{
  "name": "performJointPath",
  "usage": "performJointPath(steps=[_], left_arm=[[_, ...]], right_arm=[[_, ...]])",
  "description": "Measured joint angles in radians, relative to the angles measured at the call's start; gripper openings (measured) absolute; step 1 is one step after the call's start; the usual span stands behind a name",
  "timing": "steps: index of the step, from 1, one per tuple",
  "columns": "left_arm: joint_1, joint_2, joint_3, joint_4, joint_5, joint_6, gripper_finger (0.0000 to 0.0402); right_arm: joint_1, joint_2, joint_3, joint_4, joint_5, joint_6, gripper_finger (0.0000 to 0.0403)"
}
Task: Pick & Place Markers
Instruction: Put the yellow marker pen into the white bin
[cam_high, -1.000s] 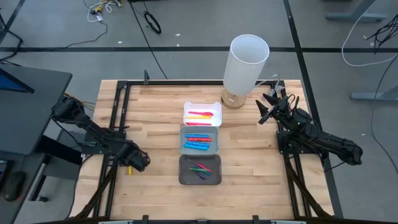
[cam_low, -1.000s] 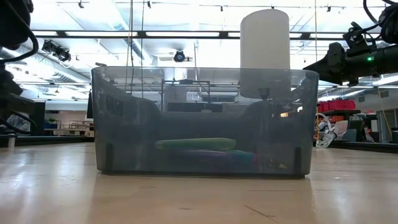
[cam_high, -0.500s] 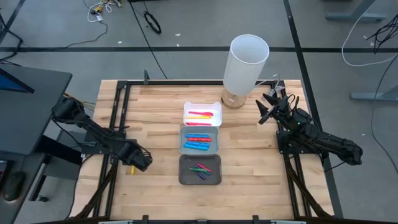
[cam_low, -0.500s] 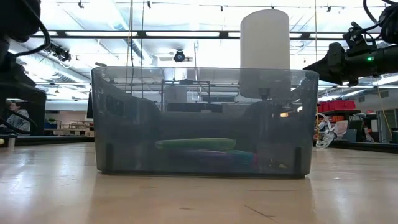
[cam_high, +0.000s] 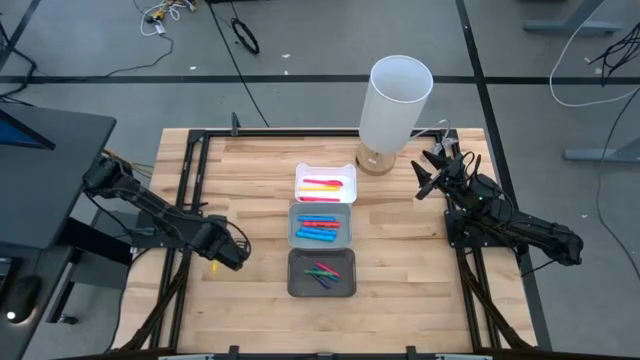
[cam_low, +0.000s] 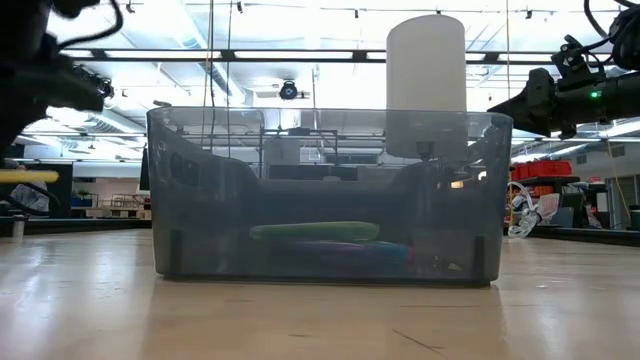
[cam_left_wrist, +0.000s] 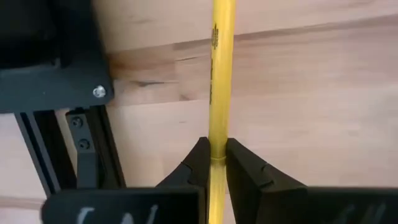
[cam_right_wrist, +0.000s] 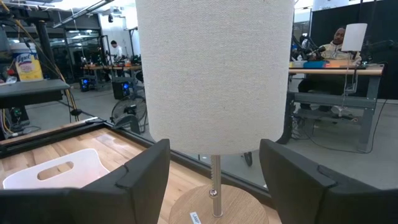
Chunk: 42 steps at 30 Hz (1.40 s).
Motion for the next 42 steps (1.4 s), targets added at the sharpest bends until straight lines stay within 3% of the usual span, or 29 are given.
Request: performJointPath(steps=[13, 27, 42], left_arm=[[0.002, -0.001, 0.264, -0.221, -0.07, 0.306, 0.0033], [0.002, 0.005, 0.456, -0.258, -0.068, 0.731, 0.0032], [0.002, 0.18, 0.645, -0.27, -0.034, 1.206, 0.0032]], right_arm=[[0.0, 0.0, 0.0, 0.0, 0.0, 0.0, 0.0251], [0.0, 0.0, 0.0, 0.0, 0.0, 0.0, 0.0251], [0.0, 0.0, 0.0, 0.0, 0.0, 0.0, 0.0251]])
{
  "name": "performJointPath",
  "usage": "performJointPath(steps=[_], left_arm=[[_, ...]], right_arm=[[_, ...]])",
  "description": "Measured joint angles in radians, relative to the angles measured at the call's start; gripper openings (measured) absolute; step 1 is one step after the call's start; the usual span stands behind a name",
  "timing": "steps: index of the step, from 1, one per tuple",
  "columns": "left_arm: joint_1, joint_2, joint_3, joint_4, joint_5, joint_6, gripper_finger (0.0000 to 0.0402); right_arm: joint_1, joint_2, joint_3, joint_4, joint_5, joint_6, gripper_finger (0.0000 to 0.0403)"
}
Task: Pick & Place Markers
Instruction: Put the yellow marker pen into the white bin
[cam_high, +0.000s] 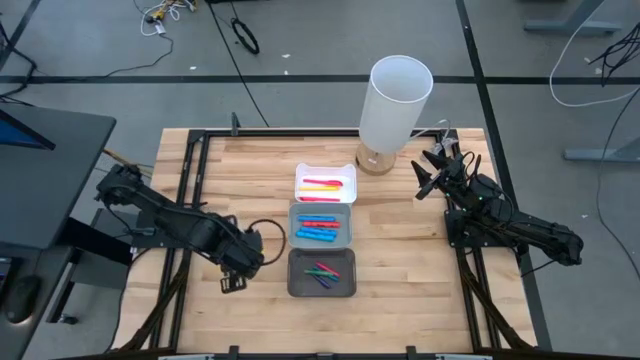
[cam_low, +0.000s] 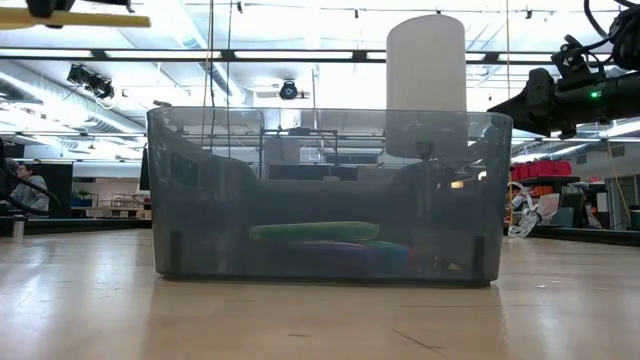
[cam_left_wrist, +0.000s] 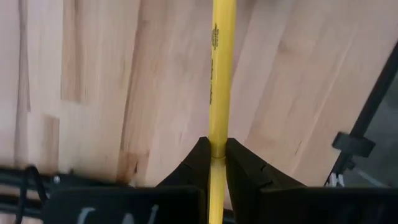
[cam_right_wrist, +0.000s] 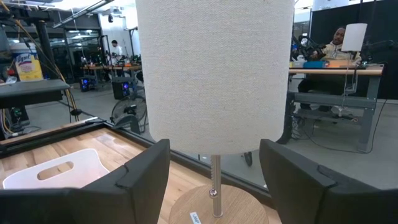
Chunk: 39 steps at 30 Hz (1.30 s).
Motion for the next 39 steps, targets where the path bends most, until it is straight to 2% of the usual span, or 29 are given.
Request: performJointPath(steps=[9, 18, 34, 39], left_arm=[[0.029, 0.143, 0.182, 0.003, 0.002, 0.149, 0.0032], [0.103, 0.247, 0.344, 0.004, 0.022, 0.262, 0.0032], [0.312, 0.274, 0.373, 0.014, 0.036, 0.549, 0.0032], [0.395, 0.274, 0.373, 0.014, -0.022, 0.631, 0.0032]], right_arm=[[0.0, 0.0, 0.0, 0.0, 0.0, 0.0, 0.0251], [0.0, 0.0, 0.0, 0.0, 0.0, 0.0, 0.0251], [0.0, 0.0, 0.0, 0.0, 0.0, 0.0, 0.0251], [0.0, 0.0, 0.0, 0.0, 0.0, 0.0, 0.0251]])
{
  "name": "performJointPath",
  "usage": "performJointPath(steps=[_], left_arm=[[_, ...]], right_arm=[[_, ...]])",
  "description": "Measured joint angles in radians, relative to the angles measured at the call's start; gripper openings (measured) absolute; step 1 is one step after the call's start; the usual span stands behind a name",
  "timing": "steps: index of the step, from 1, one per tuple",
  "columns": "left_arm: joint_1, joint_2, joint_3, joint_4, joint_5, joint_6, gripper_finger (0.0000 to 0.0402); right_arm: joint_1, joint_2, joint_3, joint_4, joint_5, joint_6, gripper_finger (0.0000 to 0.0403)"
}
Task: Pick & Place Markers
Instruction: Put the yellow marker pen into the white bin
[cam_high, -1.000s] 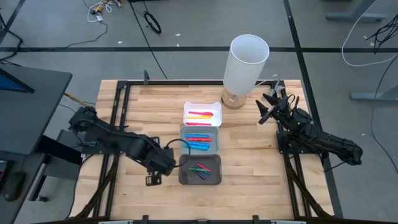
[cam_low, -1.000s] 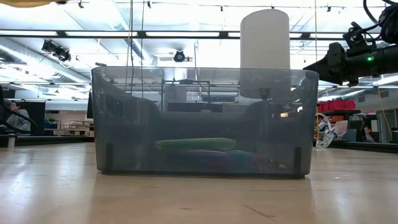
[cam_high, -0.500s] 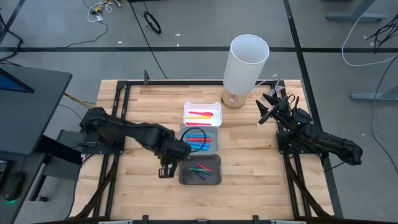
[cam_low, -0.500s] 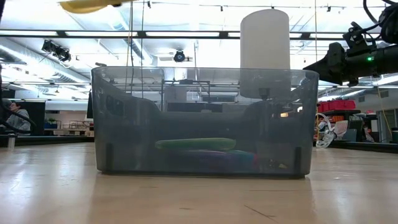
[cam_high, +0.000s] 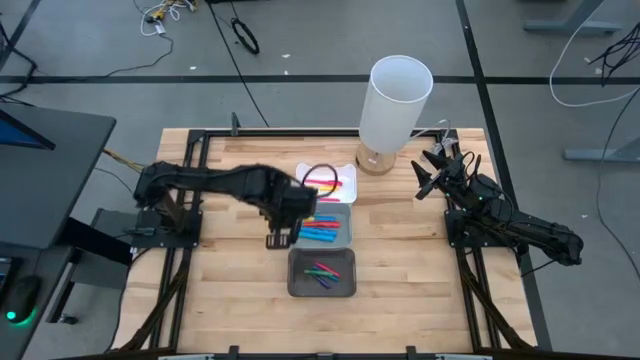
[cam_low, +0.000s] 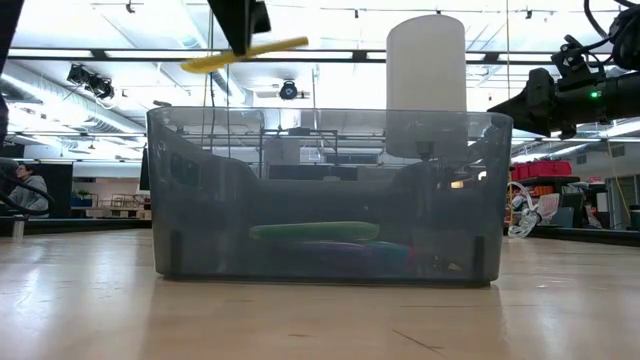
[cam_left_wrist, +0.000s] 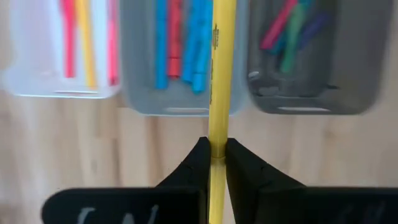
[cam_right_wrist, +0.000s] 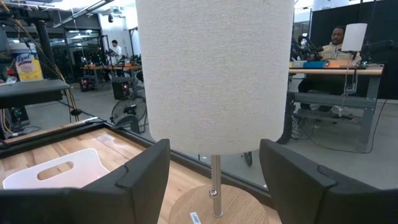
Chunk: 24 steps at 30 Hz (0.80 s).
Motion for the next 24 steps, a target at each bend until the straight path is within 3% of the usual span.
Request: performJointPath(steps=[10, 17, 24], left_arm=[[0.159, 0.0, 0.0, 0.021, -0.149, 0.184, 0.0032], [0.242, 0.019, 0.002, 0.126, -0.154, 0.294, 0.0032], [0.304, 0.132, 0.071, 0.114, -0.155, 0.363, 0.0032]], right_arm=[[0.0, 0.0, 0.0, 0.0, 0.0, 0.0, 0.0251], [0.0, 0.0, 0.0, 0.0, 0.0, 0.0, 0.0251], [0.0, 0.0, 0.0, 0.0, 0.0, 0.0, 0.0251]])
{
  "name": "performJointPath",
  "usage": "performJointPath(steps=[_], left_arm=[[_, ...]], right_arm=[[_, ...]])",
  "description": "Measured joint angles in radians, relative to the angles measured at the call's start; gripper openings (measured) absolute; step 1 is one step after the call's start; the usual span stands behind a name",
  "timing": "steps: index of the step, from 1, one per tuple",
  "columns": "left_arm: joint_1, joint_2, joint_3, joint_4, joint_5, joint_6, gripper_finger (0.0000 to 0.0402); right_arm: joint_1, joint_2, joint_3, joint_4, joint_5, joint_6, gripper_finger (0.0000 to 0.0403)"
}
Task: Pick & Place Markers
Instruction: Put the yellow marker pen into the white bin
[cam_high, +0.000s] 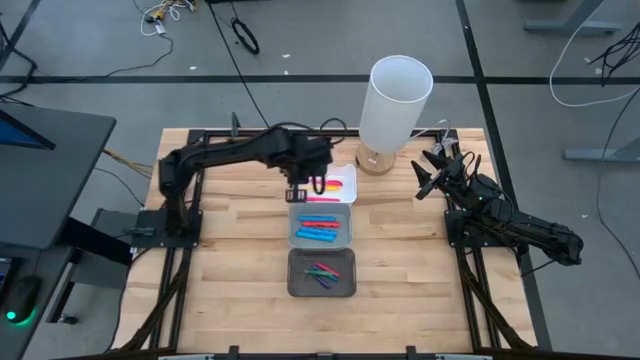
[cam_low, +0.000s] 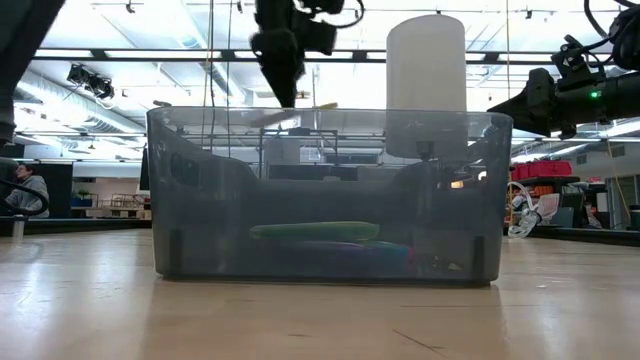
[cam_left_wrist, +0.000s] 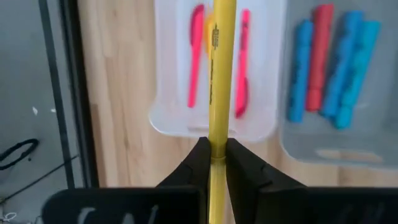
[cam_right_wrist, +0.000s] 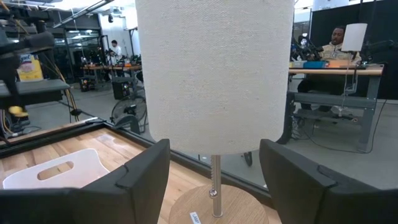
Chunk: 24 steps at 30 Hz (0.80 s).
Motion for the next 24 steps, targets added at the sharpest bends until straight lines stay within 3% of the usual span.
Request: performJointPath(steps=[11, 24], left_arm=[[0.068, 0.219, 0.253, -0.003, 0.038, 0.089, 0.0031], [0.084, 0.359, 0.253, 0.012, 0.098, 0.099, 0.0031]], right_arm=[[0.0, 0.0, 0.0, 0.0, 0.0, 0.0, 0.0251], [0.0, 0.0, 0.0, 0.0, 0.0, 0.0, 0.0251]])
